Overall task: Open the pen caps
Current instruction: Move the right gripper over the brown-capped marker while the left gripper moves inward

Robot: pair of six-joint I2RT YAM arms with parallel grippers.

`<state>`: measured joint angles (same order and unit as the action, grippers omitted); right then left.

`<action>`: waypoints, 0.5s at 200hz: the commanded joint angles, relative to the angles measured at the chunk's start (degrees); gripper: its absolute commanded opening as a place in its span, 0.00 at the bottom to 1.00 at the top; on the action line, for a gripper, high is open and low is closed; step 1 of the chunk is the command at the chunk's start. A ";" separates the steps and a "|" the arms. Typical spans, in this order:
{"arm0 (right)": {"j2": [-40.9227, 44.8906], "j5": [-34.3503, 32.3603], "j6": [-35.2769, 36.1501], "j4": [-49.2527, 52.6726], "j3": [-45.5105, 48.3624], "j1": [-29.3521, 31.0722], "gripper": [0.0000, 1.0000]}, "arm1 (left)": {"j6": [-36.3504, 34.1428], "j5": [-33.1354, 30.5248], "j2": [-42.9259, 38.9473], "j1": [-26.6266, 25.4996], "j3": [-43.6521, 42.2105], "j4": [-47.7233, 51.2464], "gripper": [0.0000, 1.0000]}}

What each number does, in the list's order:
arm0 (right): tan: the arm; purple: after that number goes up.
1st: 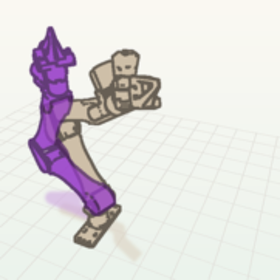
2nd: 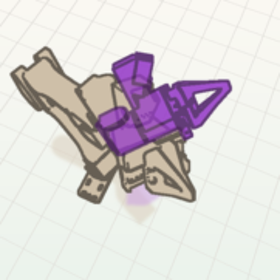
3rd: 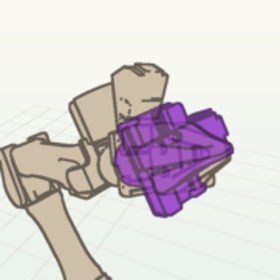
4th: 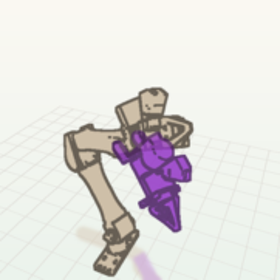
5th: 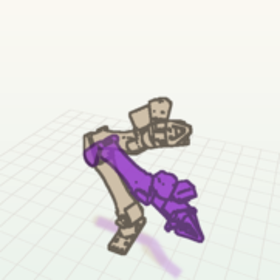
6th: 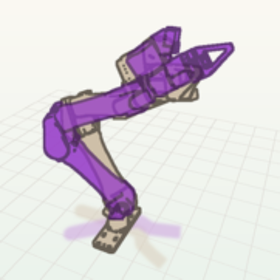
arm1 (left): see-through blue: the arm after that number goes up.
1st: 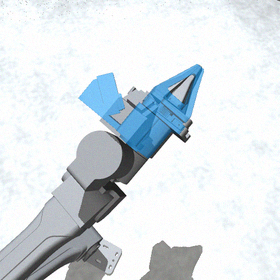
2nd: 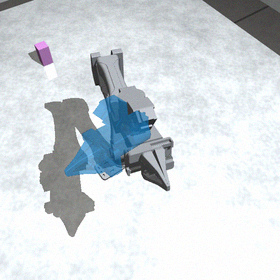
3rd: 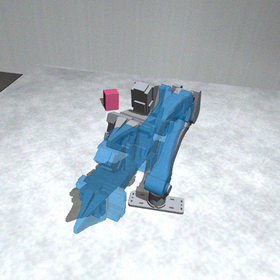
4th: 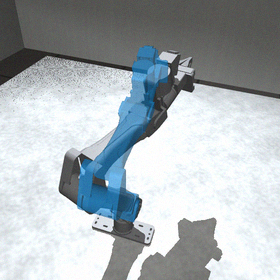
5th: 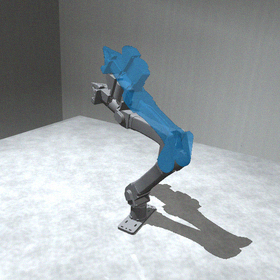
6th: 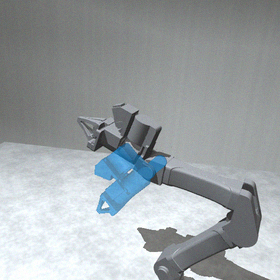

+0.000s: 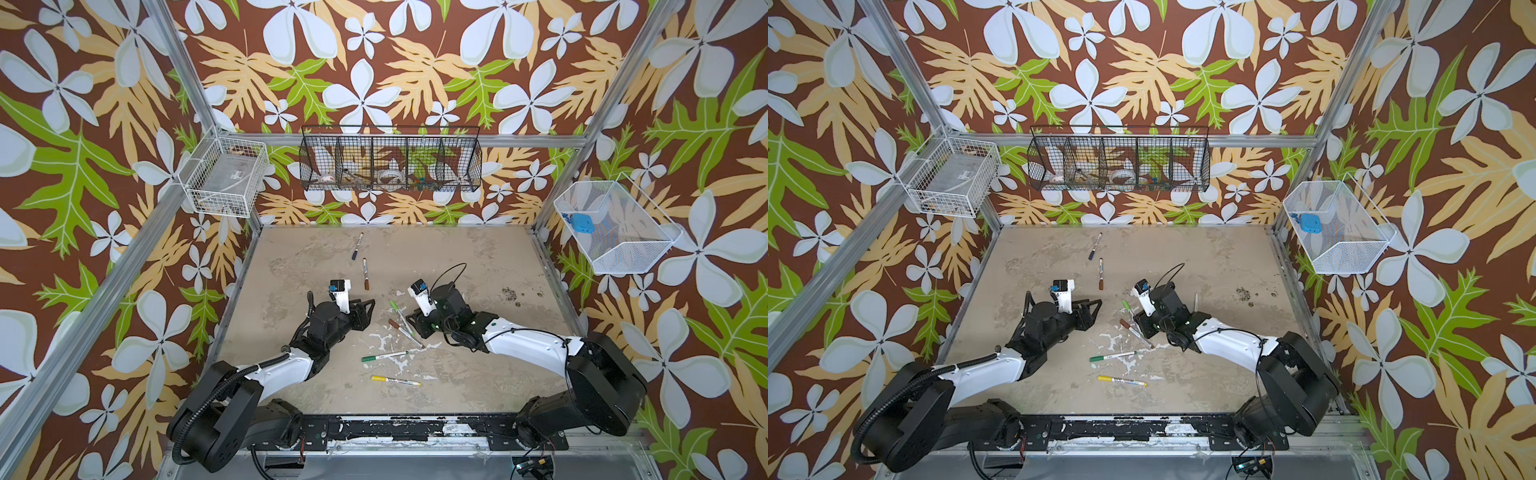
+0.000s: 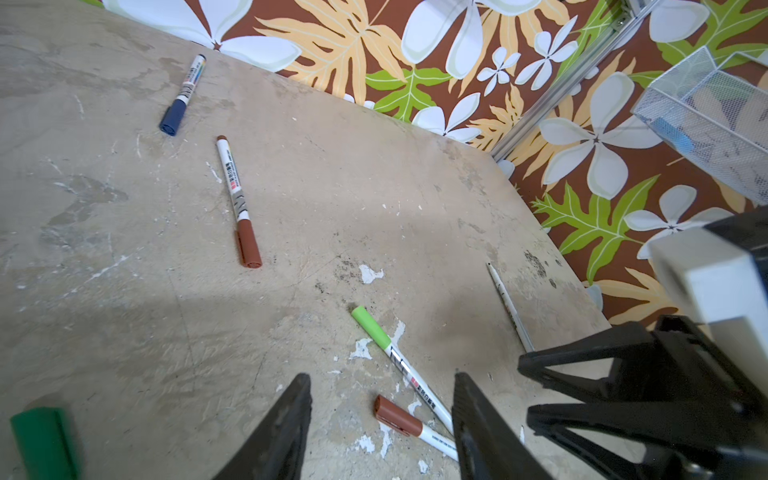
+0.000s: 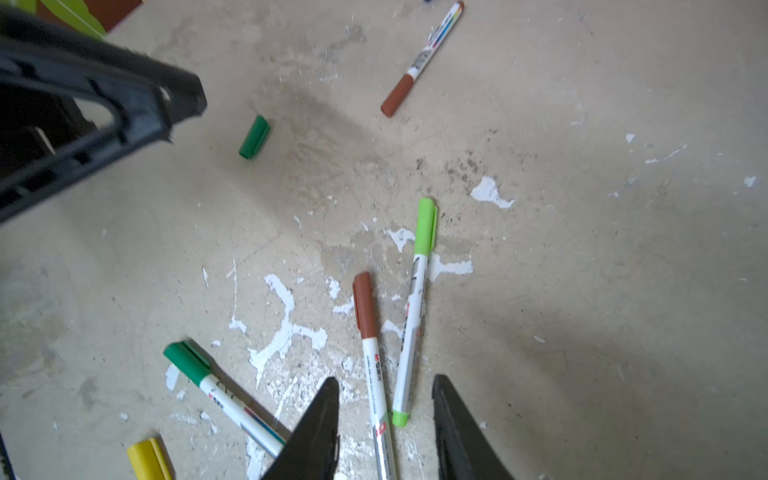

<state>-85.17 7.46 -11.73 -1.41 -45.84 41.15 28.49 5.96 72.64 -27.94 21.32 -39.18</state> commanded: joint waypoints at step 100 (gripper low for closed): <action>-2.05 -5.57 -2.26 10.89 3.13 4.66 0.40 | 8.07 5.79 -2.85 -5.45 2.03 11.46 0.54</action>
<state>-86.39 4.45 -13.61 8.60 -42.74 44.58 36.18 10.13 70.41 -33.21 24.03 -27.70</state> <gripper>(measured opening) 0.398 0.544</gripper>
